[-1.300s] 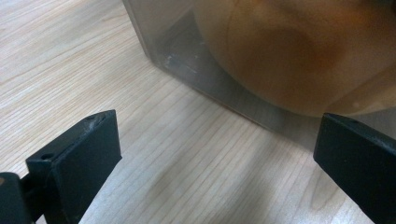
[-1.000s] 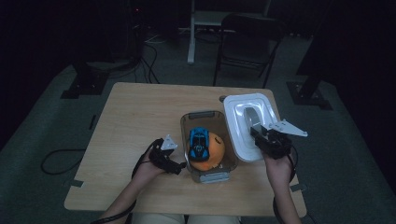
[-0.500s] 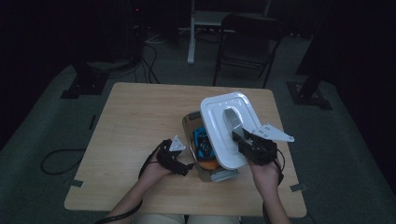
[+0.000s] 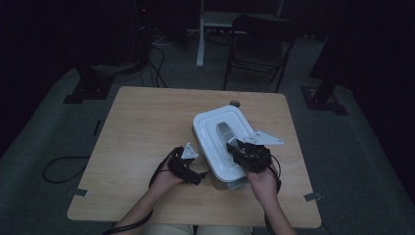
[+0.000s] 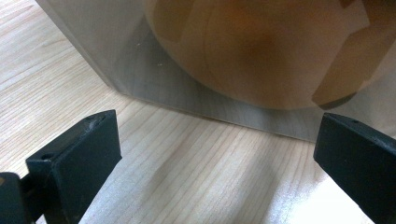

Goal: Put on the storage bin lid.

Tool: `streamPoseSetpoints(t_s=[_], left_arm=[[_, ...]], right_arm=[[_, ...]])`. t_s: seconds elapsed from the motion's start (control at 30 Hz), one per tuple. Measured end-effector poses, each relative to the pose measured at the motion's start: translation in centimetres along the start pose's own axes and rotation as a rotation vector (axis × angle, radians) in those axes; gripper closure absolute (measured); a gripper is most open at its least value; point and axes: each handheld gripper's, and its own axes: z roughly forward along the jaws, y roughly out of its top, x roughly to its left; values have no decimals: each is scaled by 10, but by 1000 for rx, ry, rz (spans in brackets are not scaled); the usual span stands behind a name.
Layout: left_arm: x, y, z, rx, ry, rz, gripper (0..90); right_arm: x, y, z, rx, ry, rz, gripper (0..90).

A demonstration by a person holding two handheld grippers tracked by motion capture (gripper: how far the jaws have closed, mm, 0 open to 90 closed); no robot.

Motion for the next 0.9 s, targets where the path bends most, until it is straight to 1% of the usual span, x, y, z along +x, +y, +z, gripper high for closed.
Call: streamPoseSetpoints(t_s=[0.17,0.23,0.3,0.47,0.6,0.77,0.9], left_arm=[[2,-1,-3,2,2,-1,13],[2,-2,-4,-5,4,-14,13],[3,-4,-5,1,6,-11,13],[5,-6,-6,7,9,-14,13],[6,-8,-7,11,8,-18,13],[7,-10,-7,13,11,-26,13],[8,-11,-8,9,14,-34,13]], right_arm=[[0,-2,10,31,2,8,674],[1,-3,13,35,5,12,674],[1,-5,16,43,-2,10,673],[-2,-7,21,54,-3,27,673],[-4,-10,23,61,14,45,674],[-3,-11,24,60,18,48,673],[1,-13,26,66,4,32,674]])
